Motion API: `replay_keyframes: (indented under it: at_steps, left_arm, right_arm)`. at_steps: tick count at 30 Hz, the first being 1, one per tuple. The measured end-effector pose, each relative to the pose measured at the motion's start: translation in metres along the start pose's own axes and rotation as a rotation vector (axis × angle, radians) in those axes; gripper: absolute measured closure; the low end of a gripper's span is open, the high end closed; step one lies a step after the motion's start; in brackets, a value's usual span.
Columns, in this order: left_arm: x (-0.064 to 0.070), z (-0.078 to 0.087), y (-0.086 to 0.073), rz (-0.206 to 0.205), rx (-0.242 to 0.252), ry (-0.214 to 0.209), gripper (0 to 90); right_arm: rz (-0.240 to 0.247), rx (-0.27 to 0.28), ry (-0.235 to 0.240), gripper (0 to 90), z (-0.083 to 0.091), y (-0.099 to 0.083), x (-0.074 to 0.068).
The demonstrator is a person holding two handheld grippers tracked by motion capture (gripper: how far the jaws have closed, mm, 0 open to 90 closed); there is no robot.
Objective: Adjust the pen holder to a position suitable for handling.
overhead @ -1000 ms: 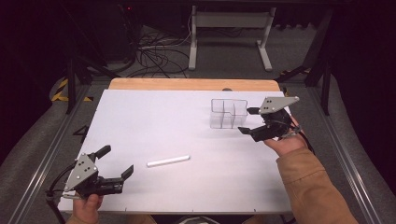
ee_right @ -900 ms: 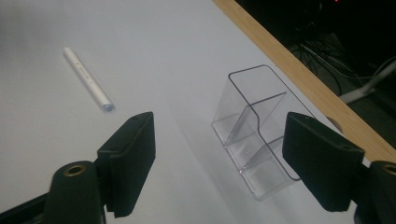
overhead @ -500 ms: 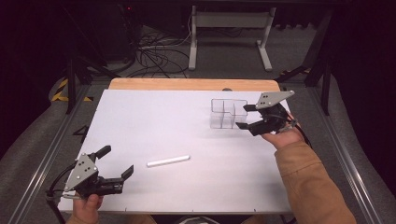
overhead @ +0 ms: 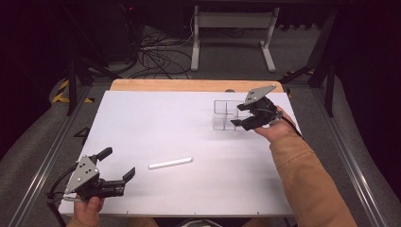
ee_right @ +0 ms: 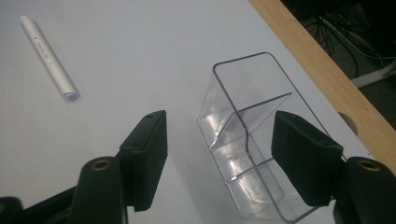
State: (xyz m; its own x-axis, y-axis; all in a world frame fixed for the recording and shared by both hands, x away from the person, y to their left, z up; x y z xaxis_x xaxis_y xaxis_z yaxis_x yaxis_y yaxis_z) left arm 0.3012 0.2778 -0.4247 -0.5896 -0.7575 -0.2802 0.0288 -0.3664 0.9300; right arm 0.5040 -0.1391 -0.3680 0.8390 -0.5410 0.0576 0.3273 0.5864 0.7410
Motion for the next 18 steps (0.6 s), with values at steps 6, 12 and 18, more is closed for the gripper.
replay_keyframes:
  at_steps: [6,12,18]
  left_arm:
    - [0.0,0.001,0.001,0.001,0.006,0.002,2.4]
    - [0.0,0.001,0.001,0.002,0.007,0.0,2.3]
    - [-0.001,0.001,0.0,0.007,0.009,-0.001,2.3]
  right_arm:
    - [-0.011,-0.013,0.024,43.3,-0.01,0.001,0.004]
    - [0.002,-0.072,0.011,46.4,-0.021,0.002,0.009]
    - [0.011,-0.106,0.004,48.2,-0.029,0.001,0.017]
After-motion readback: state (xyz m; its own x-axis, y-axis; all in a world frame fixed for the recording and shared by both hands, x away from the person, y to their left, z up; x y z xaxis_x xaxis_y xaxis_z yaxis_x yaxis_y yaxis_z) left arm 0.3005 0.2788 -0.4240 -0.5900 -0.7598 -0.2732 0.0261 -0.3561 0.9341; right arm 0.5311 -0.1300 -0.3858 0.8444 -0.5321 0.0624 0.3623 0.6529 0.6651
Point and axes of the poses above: each handheld gripper's, and its own axes: z roughly backward along the jaws, y roughly out of its top, x roughly to its right, the point moved 4 cm from there along -z, roughly forward along the jaws, and after that the axes turned 13 degrees about -z, right-handed, at the moved point
